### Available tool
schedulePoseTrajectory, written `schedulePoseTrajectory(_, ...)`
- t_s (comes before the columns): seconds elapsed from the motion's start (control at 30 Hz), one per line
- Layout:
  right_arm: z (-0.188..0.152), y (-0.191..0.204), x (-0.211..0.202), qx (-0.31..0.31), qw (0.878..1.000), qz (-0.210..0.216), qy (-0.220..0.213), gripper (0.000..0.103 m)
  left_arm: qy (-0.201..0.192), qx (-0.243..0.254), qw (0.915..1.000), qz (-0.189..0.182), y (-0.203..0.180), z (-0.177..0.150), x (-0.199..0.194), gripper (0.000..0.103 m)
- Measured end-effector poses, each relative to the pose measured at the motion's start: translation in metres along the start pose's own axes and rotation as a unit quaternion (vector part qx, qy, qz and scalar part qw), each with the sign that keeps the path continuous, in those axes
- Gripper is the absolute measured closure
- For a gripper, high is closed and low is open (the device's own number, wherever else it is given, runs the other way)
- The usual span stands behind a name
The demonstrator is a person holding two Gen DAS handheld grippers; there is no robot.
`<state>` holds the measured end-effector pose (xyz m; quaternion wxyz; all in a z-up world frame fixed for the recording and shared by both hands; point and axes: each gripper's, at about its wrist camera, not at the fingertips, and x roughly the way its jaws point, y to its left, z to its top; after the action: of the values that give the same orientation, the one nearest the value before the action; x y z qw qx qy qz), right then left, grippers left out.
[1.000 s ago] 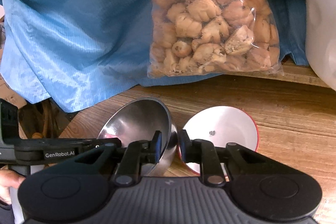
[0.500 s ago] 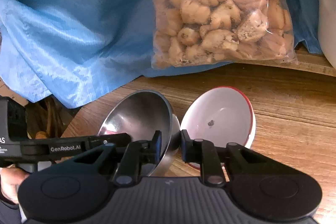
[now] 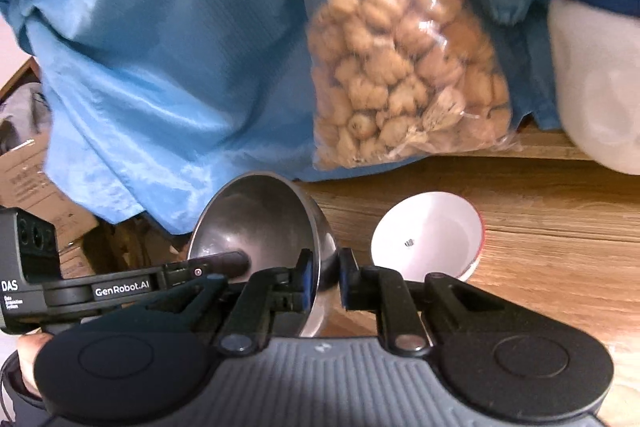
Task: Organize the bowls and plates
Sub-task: 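Close the left gripper on the bowl rim and lift the steel bowl with both grippers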
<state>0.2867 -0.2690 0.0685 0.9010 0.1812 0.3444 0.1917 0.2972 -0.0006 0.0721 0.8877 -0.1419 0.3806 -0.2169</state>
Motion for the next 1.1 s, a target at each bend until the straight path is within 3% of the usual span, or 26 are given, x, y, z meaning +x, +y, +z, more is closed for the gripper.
schedulePoseTrajectory(0.47,-0.054,-0.017,-0.096,0.004,1.0,-0.012,-0.022,0.087,0.016,0.031,0.9976,-0.06,-0.058,-0.045,-0.018,0.091)
schedulePoseTrajectory(0.9,-0.103,-0.042,-0.146,0.033,0.999,-0.027,-0.015,0.087,0.069,0.048,0.992,-0.094,-0.09,-0.094,-0.026,0.091)
schedulePoseTrajectory(1.1,-0.122,-0.05,-0.157,0.041,0.998,-0.045,0.0,0.087,0.111,0.052,0.9876,-0.098,-0.099,-0.114,-0.018,0.091)
